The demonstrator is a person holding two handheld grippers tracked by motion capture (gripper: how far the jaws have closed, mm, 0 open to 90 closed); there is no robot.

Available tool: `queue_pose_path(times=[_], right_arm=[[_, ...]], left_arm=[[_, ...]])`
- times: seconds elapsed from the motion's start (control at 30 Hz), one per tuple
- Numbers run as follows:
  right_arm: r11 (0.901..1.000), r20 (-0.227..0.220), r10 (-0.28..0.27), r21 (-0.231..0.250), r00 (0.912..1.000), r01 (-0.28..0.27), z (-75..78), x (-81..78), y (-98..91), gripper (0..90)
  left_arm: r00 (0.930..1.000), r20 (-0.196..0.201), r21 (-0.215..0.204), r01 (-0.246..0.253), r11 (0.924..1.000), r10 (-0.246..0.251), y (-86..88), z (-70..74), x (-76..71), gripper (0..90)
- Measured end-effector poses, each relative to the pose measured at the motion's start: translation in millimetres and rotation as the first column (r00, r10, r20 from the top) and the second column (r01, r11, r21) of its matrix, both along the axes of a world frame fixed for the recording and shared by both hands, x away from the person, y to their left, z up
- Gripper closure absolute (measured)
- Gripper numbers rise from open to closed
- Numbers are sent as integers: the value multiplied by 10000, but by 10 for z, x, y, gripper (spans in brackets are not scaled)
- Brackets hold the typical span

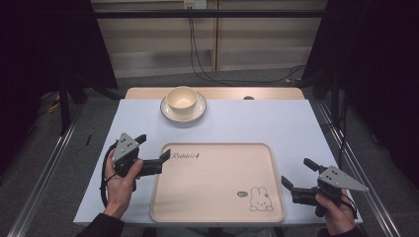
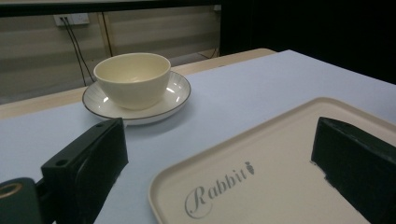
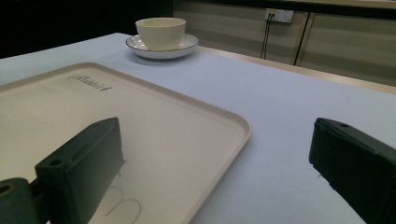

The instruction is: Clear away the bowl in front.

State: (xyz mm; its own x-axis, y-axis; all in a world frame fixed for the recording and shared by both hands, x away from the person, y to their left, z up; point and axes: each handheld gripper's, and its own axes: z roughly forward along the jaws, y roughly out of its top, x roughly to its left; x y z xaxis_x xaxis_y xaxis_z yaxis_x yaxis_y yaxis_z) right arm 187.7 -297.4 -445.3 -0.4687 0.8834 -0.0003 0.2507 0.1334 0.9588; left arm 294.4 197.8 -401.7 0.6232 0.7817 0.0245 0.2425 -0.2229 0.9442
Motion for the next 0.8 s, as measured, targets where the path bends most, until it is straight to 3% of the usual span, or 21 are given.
queue_pose_path(times=[0.1, 0.2, 0.4, 0.53, 0.57, 0.7, 0.8], right_arm=[[10000, 4, 18, 0, 10000, -18, -1, 0, 0, 25], [10000, -62, -10, 4, 10000, 10, -2, 1, 1, 27], [10000, -6, 8, 31, 10000, -8, -2, -3, 0, 27], [10000, -19, -2, 61, 10000, 2, -1, -4, -5, 27], [10000, -25, 49, 69, 10000, -49, -1, -4, -3, 26], [9999, -24, 78, 66, 10000, -78, -1, -3, -3, 26], [10000, -51, 28, 75, 10000, -28, -2, -2, -4, 27]], left_arm=[[9996, -221, -89, 175, 9998, -177, -51, 8, 90, 24], [9997, -131, -95, 190, 9998, -191, -109, 31, 152, 17], [9975, -317, -156, 624, 9979, -629, -274, 111, 374, 17], [9979, -326, -168, 557, 9983, -562, -304, 120, 463, 15], [9994, -201, -77, 266, 9996, -267, -319, 110, 535, 27], [9987, -386, 290, 336, 9990, -325, -351, 91, 686, 37], [9985, -460, 275, 319, 9991, -306, -365, 84, 765, 38]])
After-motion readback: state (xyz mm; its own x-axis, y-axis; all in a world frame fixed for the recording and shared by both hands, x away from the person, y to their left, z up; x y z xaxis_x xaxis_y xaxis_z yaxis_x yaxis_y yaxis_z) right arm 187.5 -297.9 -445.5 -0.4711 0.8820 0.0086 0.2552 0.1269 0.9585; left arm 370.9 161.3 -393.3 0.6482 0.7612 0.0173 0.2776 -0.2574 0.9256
